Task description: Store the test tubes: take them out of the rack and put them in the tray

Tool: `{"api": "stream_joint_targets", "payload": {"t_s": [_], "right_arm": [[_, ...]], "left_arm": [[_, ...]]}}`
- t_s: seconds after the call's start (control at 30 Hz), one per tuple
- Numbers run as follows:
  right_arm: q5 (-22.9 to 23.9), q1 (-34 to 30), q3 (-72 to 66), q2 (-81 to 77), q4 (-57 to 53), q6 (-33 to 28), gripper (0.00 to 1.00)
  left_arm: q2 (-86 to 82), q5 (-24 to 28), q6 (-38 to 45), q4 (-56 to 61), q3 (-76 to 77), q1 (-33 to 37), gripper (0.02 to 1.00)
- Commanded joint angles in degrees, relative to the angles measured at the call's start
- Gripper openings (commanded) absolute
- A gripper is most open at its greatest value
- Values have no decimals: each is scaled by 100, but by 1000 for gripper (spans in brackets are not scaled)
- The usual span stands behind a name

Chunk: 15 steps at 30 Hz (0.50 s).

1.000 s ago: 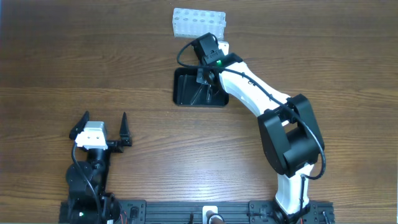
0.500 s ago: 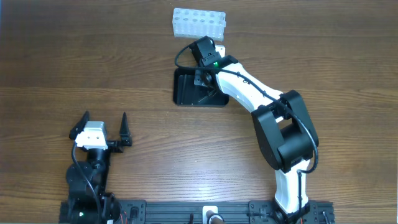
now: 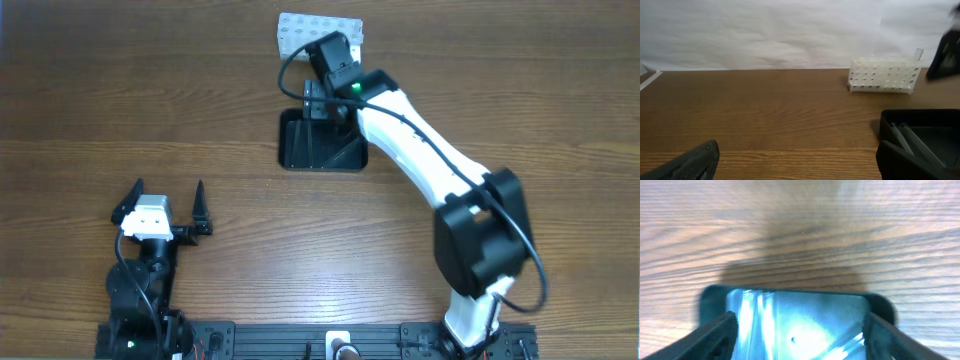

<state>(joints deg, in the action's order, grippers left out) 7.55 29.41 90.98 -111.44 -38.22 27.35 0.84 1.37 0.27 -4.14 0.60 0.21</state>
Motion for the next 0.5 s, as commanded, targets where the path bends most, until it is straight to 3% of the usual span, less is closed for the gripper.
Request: {"api": "stream_joint_targets", "payload": {"t_s": [0.03,0.13,0.27,0.5], "right_arm": [[595,-85,203,1054,4,-372,890],[750,-254,203,1235,433,-988,993],[728,-533,203,957,1298,-1521,993],[706,-844,203,-146,2822,-1617,991]], "left_arm": [[-46,57,81,-24,-26,44,1000],[-46,55,81,-24,-26,44,1000],[-46,57,81,-24,-26,44,1000],[-46,57,81,-24,-26,44,1000]]}}
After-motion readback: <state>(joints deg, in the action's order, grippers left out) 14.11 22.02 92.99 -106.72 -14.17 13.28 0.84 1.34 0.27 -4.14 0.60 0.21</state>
